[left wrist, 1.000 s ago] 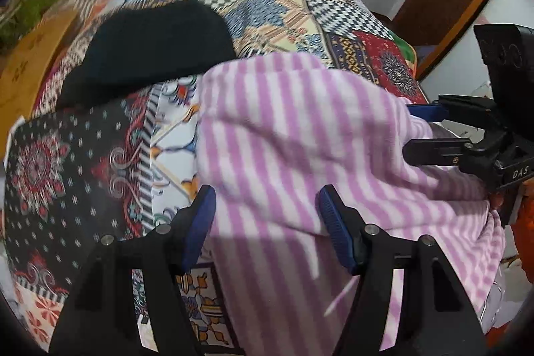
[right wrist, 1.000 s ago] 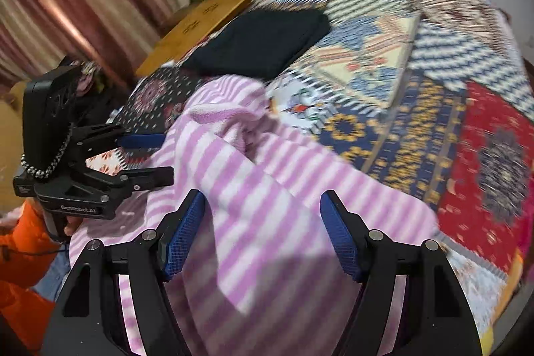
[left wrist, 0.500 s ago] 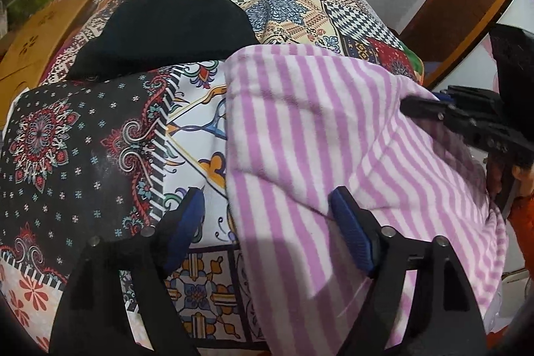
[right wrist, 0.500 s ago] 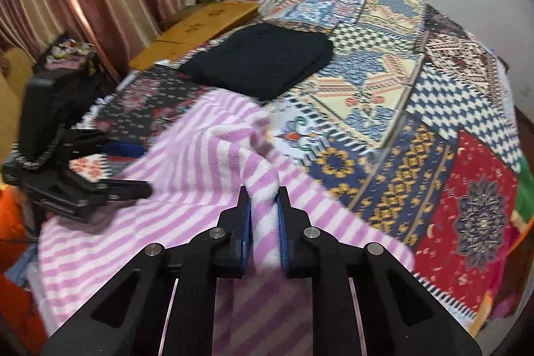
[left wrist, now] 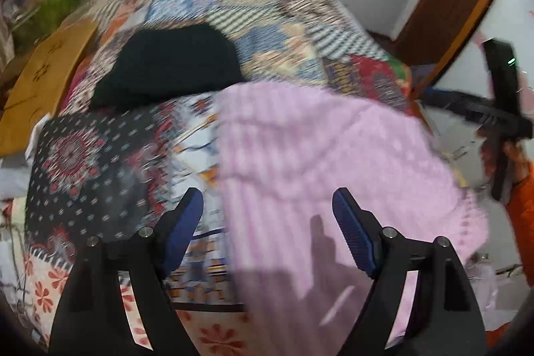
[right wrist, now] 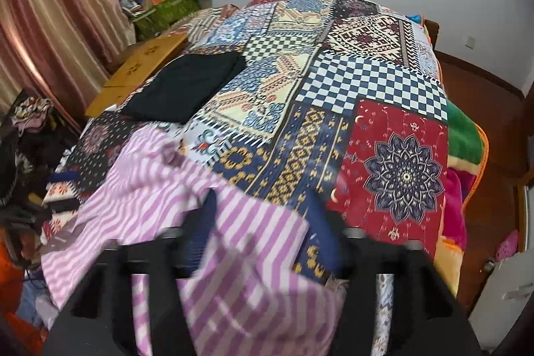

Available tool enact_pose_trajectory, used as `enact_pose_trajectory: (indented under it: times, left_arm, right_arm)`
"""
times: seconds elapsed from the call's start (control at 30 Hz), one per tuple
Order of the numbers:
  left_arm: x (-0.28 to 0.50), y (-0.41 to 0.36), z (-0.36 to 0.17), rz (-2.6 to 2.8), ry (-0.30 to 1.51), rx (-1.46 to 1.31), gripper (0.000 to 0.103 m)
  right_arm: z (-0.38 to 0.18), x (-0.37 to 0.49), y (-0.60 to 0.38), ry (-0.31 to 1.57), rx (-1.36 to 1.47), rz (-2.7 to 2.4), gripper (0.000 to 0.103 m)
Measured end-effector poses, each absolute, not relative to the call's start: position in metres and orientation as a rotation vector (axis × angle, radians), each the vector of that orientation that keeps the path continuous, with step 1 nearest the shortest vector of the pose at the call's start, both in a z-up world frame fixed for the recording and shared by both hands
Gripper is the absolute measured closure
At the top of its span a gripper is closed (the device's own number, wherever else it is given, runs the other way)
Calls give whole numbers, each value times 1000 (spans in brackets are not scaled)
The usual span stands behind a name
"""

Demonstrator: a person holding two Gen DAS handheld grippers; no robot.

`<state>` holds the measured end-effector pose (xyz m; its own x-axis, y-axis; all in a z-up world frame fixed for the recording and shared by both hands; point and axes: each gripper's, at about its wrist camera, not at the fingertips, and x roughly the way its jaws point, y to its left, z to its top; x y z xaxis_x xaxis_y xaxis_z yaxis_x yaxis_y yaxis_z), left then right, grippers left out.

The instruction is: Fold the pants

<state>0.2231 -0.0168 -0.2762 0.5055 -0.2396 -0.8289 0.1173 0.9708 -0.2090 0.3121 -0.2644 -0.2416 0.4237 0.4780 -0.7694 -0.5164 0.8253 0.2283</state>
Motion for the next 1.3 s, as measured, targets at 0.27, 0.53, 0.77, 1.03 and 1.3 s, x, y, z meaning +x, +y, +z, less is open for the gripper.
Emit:
enact_pose_trajectory:
  times: [0.27, 0.53, 0.77, 1.03, 1.3]
  left_arm:
    - [218, -75, -301, -315, 1108, -56, 23]
    - [211, -66, -309, -303, 1110, -111, 20]
    - [204, -60, -309, -309, 1108, -107, 20]
    - [186, -4, -280, -160, 1052, -113, 20]
    - [175, 44, -305, -26, 1124, -124, 20]
  right_arm:
    - [-292, 296, -241, 1095, -45, 718, 42]
    - [-282, 272, -233, 943, -207, 668, 94]
    - [-297, 298, -245, 934, -297, 492, 96]
    - [-261, 273, -288, 954, -115, 500, 71]
    - [-227, 195, -295, 894, -56, 583, 57]
